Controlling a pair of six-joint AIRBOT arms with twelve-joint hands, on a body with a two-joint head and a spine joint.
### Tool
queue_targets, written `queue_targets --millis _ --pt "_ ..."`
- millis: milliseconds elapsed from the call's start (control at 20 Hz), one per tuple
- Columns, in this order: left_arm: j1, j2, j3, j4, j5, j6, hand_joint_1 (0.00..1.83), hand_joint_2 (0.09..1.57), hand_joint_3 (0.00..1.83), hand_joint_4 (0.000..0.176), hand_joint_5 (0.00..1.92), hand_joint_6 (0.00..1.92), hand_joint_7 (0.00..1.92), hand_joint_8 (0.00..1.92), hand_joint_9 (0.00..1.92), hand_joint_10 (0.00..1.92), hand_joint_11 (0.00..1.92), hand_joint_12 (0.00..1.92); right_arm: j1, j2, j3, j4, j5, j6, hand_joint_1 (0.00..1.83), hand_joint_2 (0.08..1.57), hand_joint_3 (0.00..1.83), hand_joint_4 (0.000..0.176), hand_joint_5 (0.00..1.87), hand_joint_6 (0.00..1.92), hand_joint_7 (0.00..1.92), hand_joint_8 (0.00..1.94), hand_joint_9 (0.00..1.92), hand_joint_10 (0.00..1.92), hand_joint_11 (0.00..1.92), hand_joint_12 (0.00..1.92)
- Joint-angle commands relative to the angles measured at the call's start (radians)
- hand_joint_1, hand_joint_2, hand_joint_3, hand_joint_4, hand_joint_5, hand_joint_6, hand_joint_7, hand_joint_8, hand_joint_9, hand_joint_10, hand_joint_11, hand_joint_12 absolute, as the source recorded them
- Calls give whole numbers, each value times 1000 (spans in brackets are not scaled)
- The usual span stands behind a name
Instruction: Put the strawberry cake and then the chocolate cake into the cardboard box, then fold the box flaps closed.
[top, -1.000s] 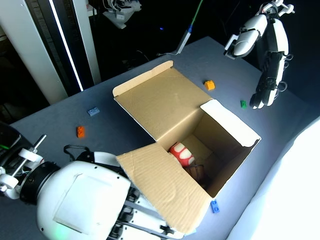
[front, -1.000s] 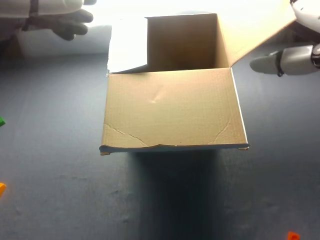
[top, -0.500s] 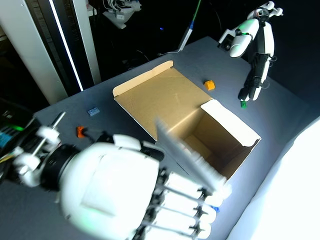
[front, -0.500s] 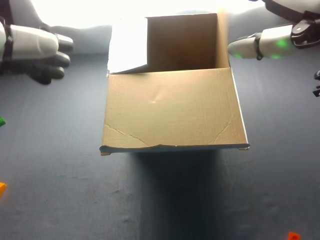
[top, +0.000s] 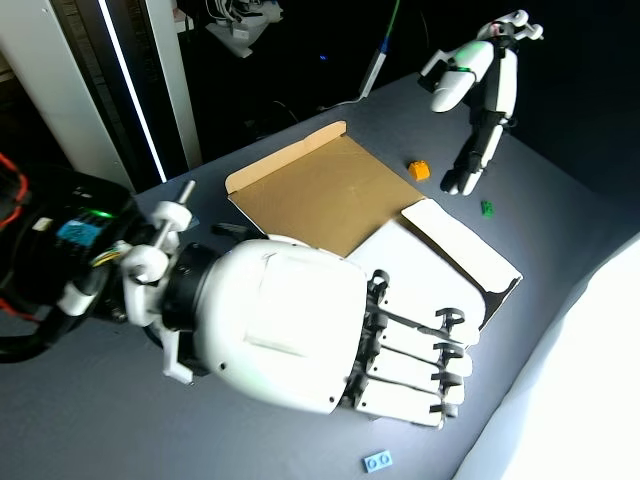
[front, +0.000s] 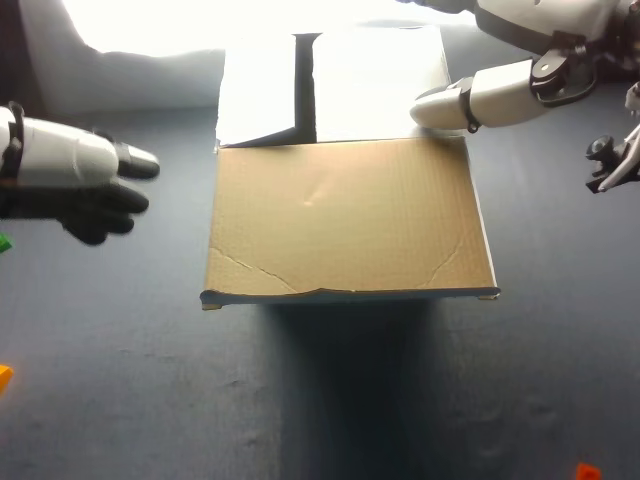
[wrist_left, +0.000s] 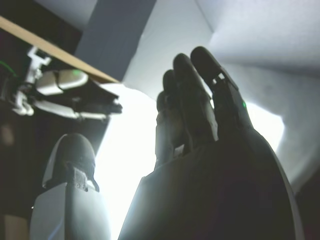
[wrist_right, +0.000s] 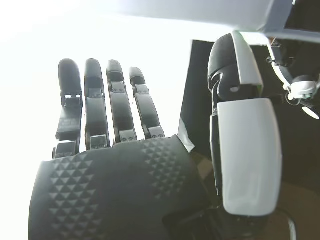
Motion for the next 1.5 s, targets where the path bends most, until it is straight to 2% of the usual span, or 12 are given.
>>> queue_targets --millis 0,100,250,600,1000,1250,1300,1450 --pt "-5 12 0 -40 -22 -18 343 1125 4 31 273 2 395 0 454 0 81 1042 1 10 4 2 115 -6 540 1068 2 0 183 3 269 5 173 368 0 1131" --pt "8 17 -10 -35 -39 -28 354 1118 1 31 272 1 397 2 456 3 86 1042 -9 5 5 1 119 -7 536 1061 0 0 189 6 268 3 192 371 0 1148" --pt "18 20 -28 -34 -65 -41 347 1122 2 24 258 2 385 0 447 0 75 1046 -28 -1 11 0 123 -17 538 1053 0 0 195 7 266 2 191 368 0 1175" --pt "19 27 -74 8 -81 -103 343 1119 0 30 283 6 404 2 455 1 85 1039 -32 -10 20 0 126 -17 496 1067 3 0 184 1 261 0 183 357 0 1133" --pt "22 37 -116 24 -120 -118 383 1099 0 29 326 16 417 4 471 6 100 1041 9 -3 24 0 133 -14 517 1064 0 0 196 8 277 4 208 358 0 1146" --pt "22 38 -135 23 -135 -138 408 1096 0 32 325 5 417 1 468 1 107 1019 34 51 23 -1 125 1 505 1069 3 0 216 15 291 6 216 359 0 1171" --pt "22 39 -141 23 -141 -141 423 1097 0 26 329 6 416 1 467 1 107 1019 34 68 23 -1 120 9 499 1069 2 0 216 14 300 10 218 359 0 1174" --pt "21 42 -154 23 -155 -143 427 1094 0 28 344 10 426 4 475 5 114 1018 27 119 15 2 114 46 489 1085 7 0 185 1 291 3 197 338 0 1133"
